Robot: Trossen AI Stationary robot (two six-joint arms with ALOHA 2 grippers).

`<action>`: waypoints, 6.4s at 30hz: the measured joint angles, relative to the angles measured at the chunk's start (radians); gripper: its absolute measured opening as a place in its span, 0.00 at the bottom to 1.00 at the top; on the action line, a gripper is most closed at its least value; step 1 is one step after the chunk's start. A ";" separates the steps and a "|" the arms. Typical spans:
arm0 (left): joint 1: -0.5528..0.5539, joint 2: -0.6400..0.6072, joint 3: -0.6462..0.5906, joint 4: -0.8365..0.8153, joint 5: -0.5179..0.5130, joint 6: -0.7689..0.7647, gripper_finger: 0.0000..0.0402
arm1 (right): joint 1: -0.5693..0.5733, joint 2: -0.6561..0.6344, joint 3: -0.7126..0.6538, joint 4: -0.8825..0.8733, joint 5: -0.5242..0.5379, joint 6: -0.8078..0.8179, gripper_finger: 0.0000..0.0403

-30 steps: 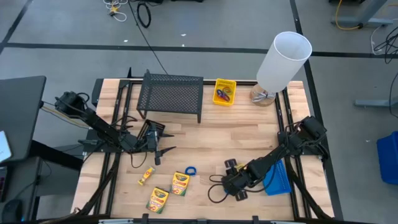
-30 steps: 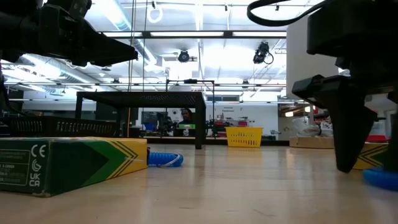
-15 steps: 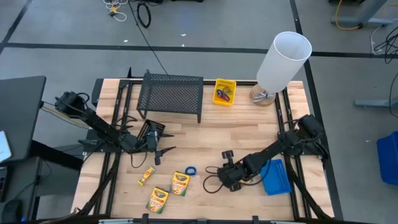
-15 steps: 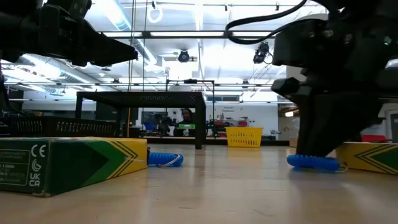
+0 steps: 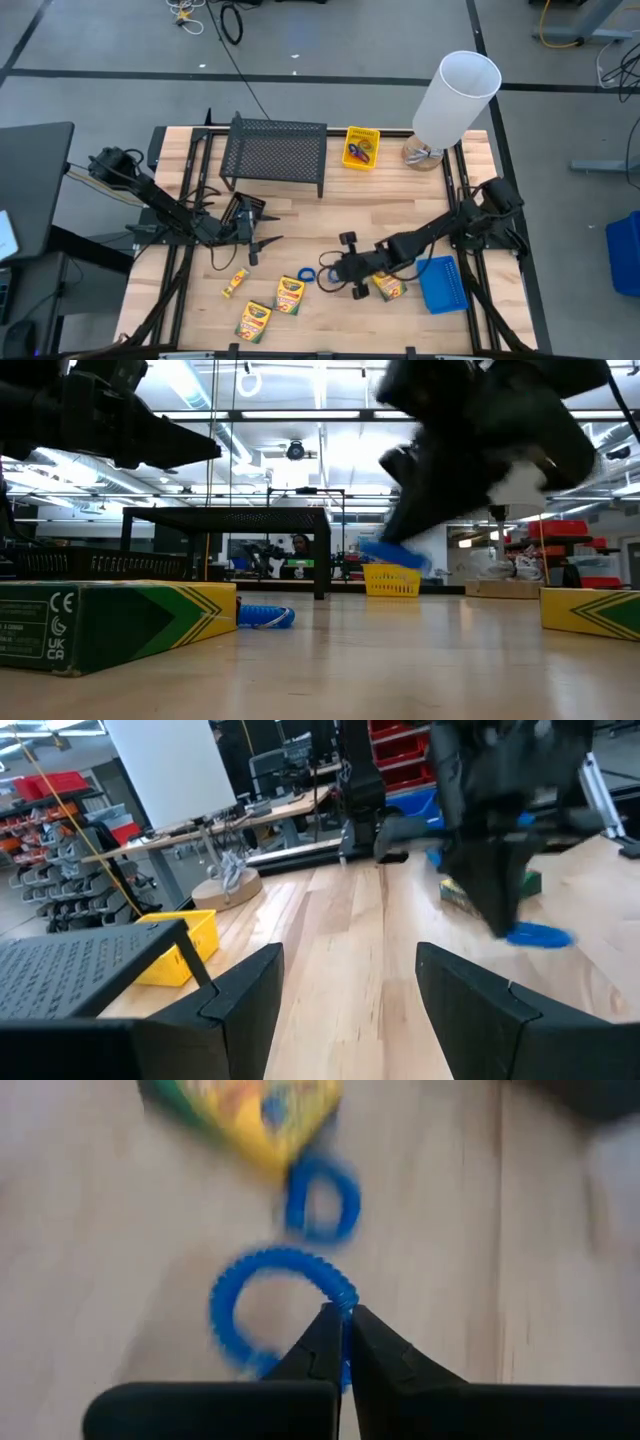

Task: Pick & Place Office Desk Supplies
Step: Put the bottom blue spring keychain into the yellow bin, then put the blue spring keychain into the yellow bin

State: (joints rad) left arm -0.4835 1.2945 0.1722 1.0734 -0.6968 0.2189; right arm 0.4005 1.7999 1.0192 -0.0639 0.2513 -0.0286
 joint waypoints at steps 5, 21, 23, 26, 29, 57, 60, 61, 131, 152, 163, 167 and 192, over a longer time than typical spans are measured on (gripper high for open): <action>0.000 0.000 0.000 -0.008 -0.001 -0.007 0.58 | -0.050 -0.008 0.000 0.205 -0.145 -0.117 0.01; -0.001 0.000 0.000 -0.001 0.036 -0.014 0.58 | -0.334 -0.009 0.001 0.519 -0.488 -0.286 0.01; -0.001 0.000 0.000 -0.001 0.037 -0.014 0.58 | -0.376 -0.009 0.001 0.547 -0.488 -0.285 0.01; -0.001 0.000 0.000 -0.001 0.037 -0.014 0.58 | -0.435 -0.009 0.001 0.581 -0.437 -0.284 0.01; -0.001 0.000 0.000 -0.001 0.037 -0.014 0.58 | -0.490 -0.009 0.001 0.593 -0.333 -0.284 0.01; 0.000 -0.001 0.000 0.000 0.045 -0.018 0.58 | -0.799 -0.119 0.002 0.099 0.473 -0.179 0.01; 0.000 -0.001 0.000 0.000 0.045 -0.018 0.58 | -0.830 -0.119 0.003 0.043 0.437 -0.158 0.01; 0.000 -0.001 0.000 0.000 0.045 -0.018 0.58 | -0.844 -0.119 0.003 0.020 0.416 -0.142 0.01; 0.000 0.000 0.000 0.000 0.043 -0.013 0.58 | -0.300 -0.184 -0.116 0.093 -0.192 0.049 0.45; 0.000 0.000 0.000 0.019 0.043 -0.006 0.58 | -0.192 0.189 0.174 0.094 -0.284 0.057 0.45; 0.000 0.000 0.000 0.029 0.043 0.001 0.58 | -0.144 0.327 0.257 0.074 -0.263 0.043 0.45; 0.000 0.000 0.000 0.030 0.043 0.001 0.58 | -0.124 0.328 0.257 0.074 -0.179 0.040 0.45; -0.001 0.000 0.000 0.030 0.043 -0.004 0.58 | -0.095 0.272 0.254 -0.075 -0.032 0.031 0.02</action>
State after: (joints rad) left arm -0.4843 1.2945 0.1726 1.1030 -0.6537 0.2150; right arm 0.3060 2.0720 1.2735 -0.1392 0.2196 0.0021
